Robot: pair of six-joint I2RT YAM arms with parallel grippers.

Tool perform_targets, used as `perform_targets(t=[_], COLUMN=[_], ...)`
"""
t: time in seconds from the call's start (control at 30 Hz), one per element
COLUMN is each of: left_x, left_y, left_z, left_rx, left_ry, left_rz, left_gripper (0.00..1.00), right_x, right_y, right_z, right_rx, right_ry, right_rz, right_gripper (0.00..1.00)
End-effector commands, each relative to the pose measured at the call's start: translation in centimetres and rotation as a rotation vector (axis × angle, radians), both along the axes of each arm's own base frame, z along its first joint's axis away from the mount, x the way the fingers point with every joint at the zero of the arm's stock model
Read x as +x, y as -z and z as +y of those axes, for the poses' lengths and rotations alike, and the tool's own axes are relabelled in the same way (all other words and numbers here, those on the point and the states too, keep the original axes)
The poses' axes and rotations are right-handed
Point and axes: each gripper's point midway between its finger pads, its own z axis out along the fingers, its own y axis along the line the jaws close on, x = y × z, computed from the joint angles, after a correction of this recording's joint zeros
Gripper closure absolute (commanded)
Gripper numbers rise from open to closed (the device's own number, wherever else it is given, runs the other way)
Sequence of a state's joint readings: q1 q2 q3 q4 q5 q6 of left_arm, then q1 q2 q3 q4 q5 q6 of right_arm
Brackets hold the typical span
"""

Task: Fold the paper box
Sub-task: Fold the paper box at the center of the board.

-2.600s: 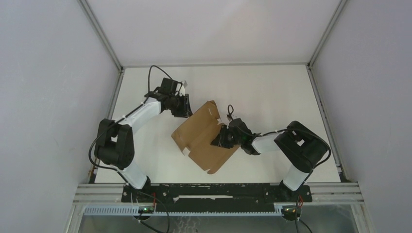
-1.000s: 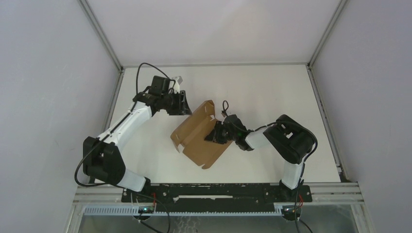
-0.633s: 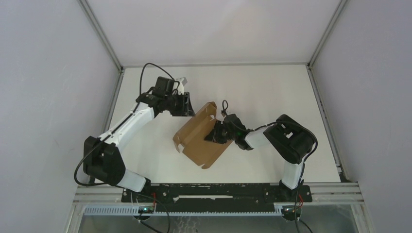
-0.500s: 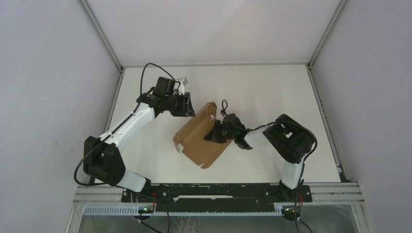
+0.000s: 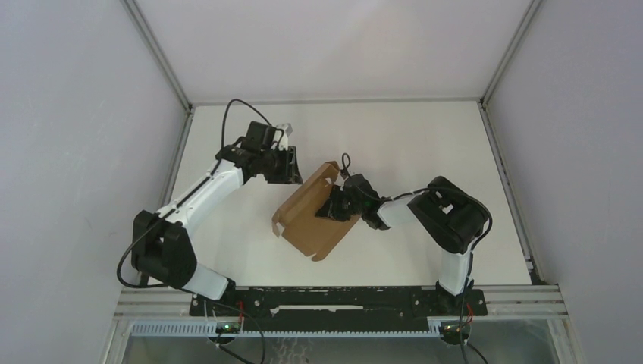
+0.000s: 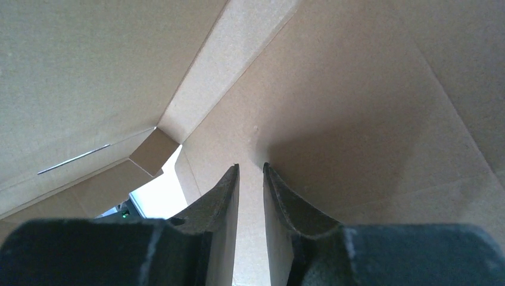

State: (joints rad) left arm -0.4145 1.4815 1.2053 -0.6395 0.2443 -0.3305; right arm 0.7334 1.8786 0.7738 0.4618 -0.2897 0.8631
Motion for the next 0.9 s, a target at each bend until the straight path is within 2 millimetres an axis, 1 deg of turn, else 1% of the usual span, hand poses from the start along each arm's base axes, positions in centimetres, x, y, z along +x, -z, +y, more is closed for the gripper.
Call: perform_targets(t=[0.0,0.17,0.33,0.43,0.87], left_x=[0.6,0.6,0.5,0.5,0.6], left_y=[-0.8,-0.9,-2.2,-2.6,-3.1], left_z=[-0.1,0.0,0.0,0.2,0.3], left_rx=[0.029,0.040,0.022,0.030,0.031], left_ry=[0.006,-0.002,-0.007,-0.011,-0.020], left_rz=[-0.039,-0.047,-0.073,-0.077,-0.090], left_gripper=[0.52,0.53,0.52,0.52,0.52], right_x=[-1.0,-1.2,-1.2,-1.4,-1.1], right_y=[1.9,0.9,0.9,0.3,-5.0], right_z=[-2.0,-2.0,-2.1,-2.0,-0.8], right_rx=[-0.130,-0.140,-0.145,-0.131,-0.045], right_ry=[-0.004,-0.012,-0.009,-0.017,-0.070], right_rz=[0.013,-0.014,-0.010,-0.028,-0.177], right_gripper=[0.69,0.69,0.69,0.68,0.62])
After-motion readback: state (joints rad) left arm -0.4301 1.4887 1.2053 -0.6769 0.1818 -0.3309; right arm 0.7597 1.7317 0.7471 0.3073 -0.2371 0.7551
